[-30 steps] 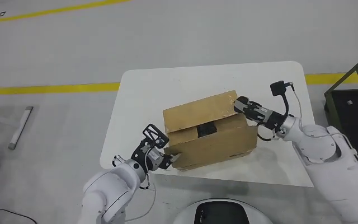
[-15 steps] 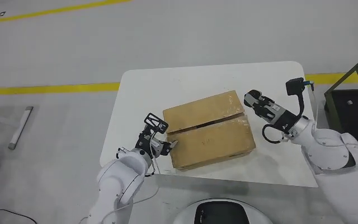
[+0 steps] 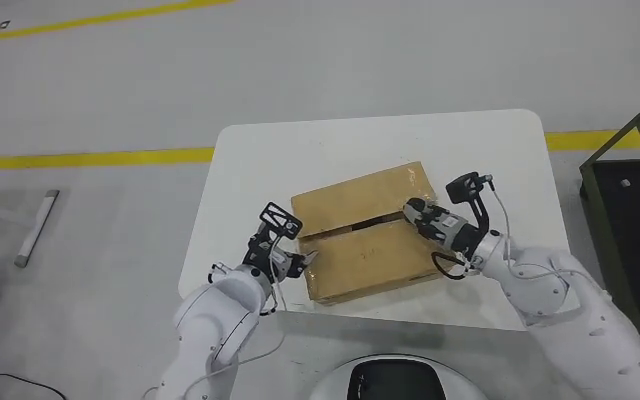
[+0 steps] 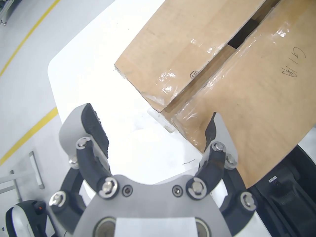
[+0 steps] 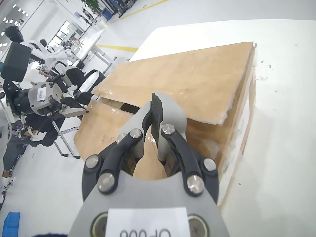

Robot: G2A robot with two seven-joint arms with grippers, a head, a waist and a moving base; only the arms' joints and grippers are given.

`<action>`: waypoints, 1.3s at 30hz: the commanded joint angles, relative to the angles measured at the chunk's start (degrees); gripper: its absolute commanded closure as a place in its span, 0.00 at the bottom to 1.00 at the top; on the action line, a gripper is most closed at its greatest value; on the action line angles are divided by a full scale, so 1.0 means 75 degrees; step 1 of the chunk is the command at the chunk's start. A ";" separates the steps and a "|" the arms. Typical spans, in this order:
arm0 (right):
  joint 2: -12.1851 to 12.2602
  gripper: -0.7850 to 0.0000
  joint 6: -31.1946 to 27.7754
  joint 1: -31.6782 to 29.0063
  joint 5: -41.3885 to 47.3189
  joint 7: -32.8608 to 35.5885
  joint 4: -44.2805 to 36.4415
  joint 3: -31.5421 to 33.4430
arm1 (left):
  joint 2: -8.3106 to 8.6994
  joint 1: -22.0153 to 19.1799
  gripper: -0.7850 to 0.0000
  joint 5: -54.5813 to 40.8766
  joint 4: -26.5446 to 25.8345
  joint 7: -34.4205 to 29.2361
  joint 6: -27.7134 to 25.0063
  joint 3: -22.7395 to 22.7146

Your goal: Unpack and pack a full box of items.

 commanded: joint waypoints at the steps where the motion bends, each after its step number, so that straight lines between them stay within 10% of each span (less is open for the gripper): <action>1: -0.0004 1.00 0.0025 0.0037 0.0041 -0.0050 -0.0016 0.0014 | 0.0019 0.0058 0.00 -0.0064 -0.0171 -0.0107 -0.0032 -0.0115; 7: 0.0015 1.00 0.0281 -0.0050 0.0077 -0.0746 -0.0551 0.0561 | 0.0087 0.0473 0.04 -0.0087 -0.0779 -0.0298 0.0236 -0.0834; 11: 0.0078 1.00 0.0851 -0.0341 -0.1151 -0.1356 -0.0935 0.1174 | 0.0130 0.0979 1.00 0.0238 -0.0946 -0.0172 0.0582 -0.1408; 21: 0.0138 1.00 0.1623 -0.1440 -0.3165 -0.1886 -0.0993 0.1702 | 0.0140 0.1940 1.00 0.0500 -0.0425 -0.0017 0.0765 -0.1264; 39: 0.0084 1.00 0.0907 -0.2242 -0.3008 -0.1793 -0.0823 0.1288 | 0.0043 0.1144 1.00 -0.1039 0.0223 -0.0307 0.0446 0.0000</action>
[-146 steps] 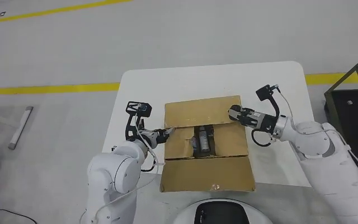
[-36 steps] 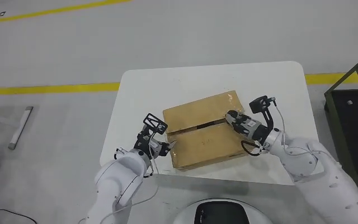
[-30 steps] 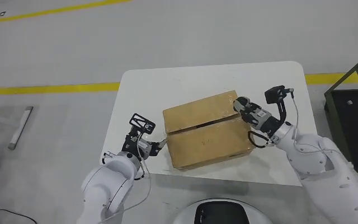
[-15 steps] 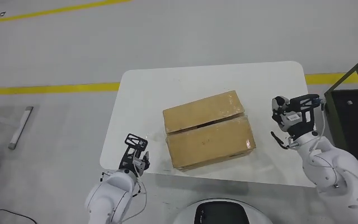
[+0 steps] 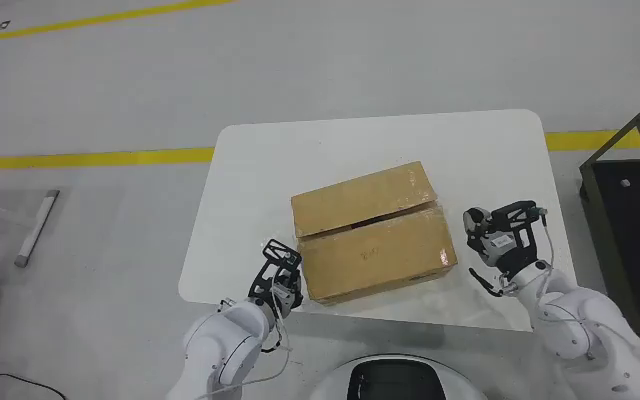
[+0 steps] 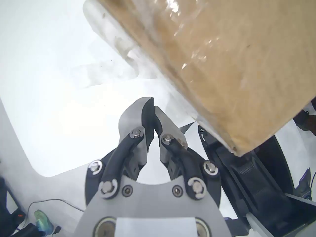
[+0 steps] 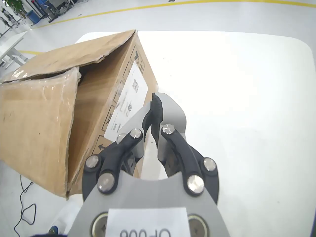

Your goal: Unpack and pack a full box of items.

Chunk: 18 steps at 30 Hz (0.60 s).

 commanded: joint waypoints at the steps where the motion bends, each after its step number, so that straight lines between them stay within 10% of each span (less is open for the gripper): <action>1: -0.0009 1.00 -0.0048 -0.0049 0.0087 -0.0001 -0.0004 -0.0043 | -0.0007 -0.0098 1.00 -0.0173 0.0010 0.0095 -0.0126 0.0147; 18: 0.0011 1.00 -0.0162 -0.0917 0.0340 0.0097 -0.0682 0.0464 | -0.0055 -0.0937 1.00 -0.0364 0.0397 0.0757 -0.0346 0.0924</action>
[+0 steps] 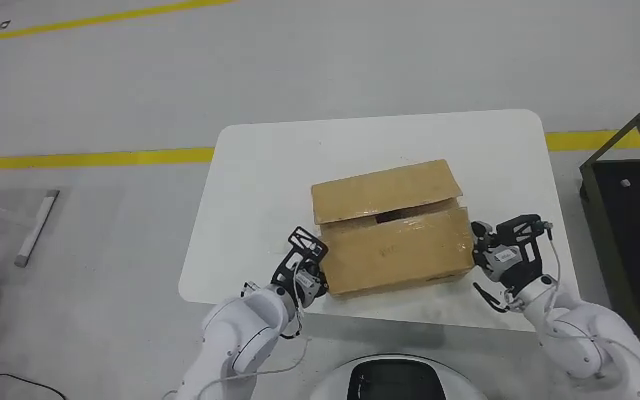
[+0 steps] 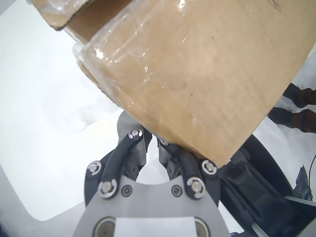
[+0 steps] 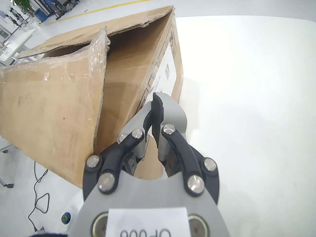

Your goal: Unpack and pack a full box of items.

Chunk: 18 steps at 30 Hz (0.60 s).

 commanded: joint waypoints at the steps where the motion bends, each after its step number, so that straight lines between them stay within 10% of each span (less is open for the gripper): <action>1: 0.0007 1.00 0.0042 -0.0224 -0.0014 0.0006 -0.0222 0.0149 | -0.0012 -0.0154 1.00 0.0002 0.0090 0.0110 -0.0037 0.0118; 6: 0.0018 1.00 0.0151 -0.0777 -0.0099 -0.0115 -0.0699 0.0528 | -0.0033 -0.0468 0.88 0.0143 0.0370 0.0337 -0.0051 0.0312; 8: 0.0019 1.00 0.0201 -0.1000 -0.0102 -0.0106 -0.0855 0.0663 | -0.0041 -0.0565 0.54 0.0164 0.0452 0.0371 -0.0036 0.0373; 9: 0.0019 0.81 0.0216 -0.1102 -0.0118 -0.0110 -0.0917 0.0723 | -0.0043 -0.0608 0.00 0.0175 0.0462 0.0386 -0.0048 0.0404; 16: 0.0005 0.42 0.0445 -0.1474 -0.0003 -0.0193 -0.1043 0.1164 | -0.0014 -0.0567 0.00 0.0126 0.0232 0.0224 -0.0084 0.0356; 18: -0.0001 0.45 0.0646 -0.1484 -0.0040 -0.0212 -0.1084 0.1327 | 0.0011 -0.0513 0.00 0.0228 0.0075 0.0134 -0.0143 0.0284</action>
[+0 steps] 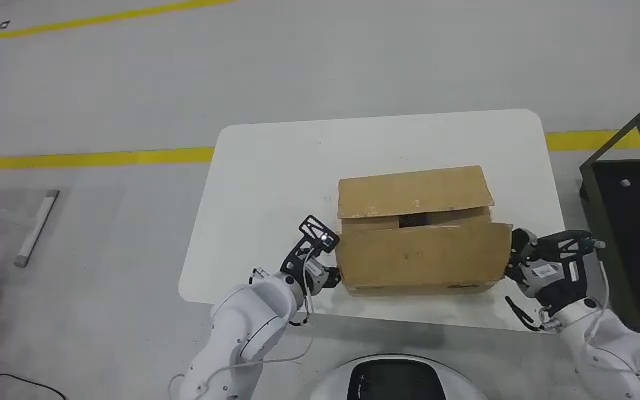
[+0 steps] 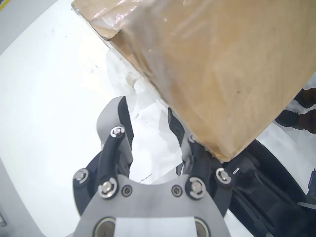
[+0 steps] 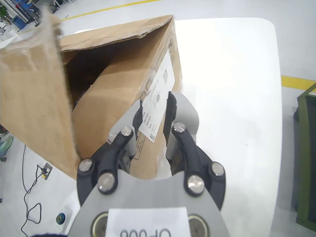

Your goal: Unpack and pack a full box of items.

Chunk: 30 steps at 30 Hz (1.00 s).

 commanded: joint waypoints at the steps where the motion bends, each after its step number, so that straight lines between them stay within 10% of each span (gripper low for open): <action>1: -0.0010 0.46 0.0246 0.0011 0.0012 -0.0048 -0.0047 0.0171 | 0.0031 0.0069 0.00 0.0160 -0.0189 -0.0092 -0.0077 -0.0076; 7: -0.0054 0.55 0.0986 0.0260 0.0153 -0.0222 -0.0493 0.0564 | 0.0095 0.0306 0.00 0.0325 -0.0670 -0.0228 -0.0048 -0.0348; 16: -0.0050 1.00 0.0554 0.1057 -0.0063 -0.0091 -0.1109 0.0239 | 0.0151 0.0474 0.00 0.0357 -0.1090 -0.0268 0.0104 -0.0700; 30: -0.0239 1.00 0.0322 0.3518 -0.3069 -0.0098 0.1048 -0.3217 | 0.0220 0.0620 0.00 0.0329 -0.1436 -0.0409 0.0048 -0.1062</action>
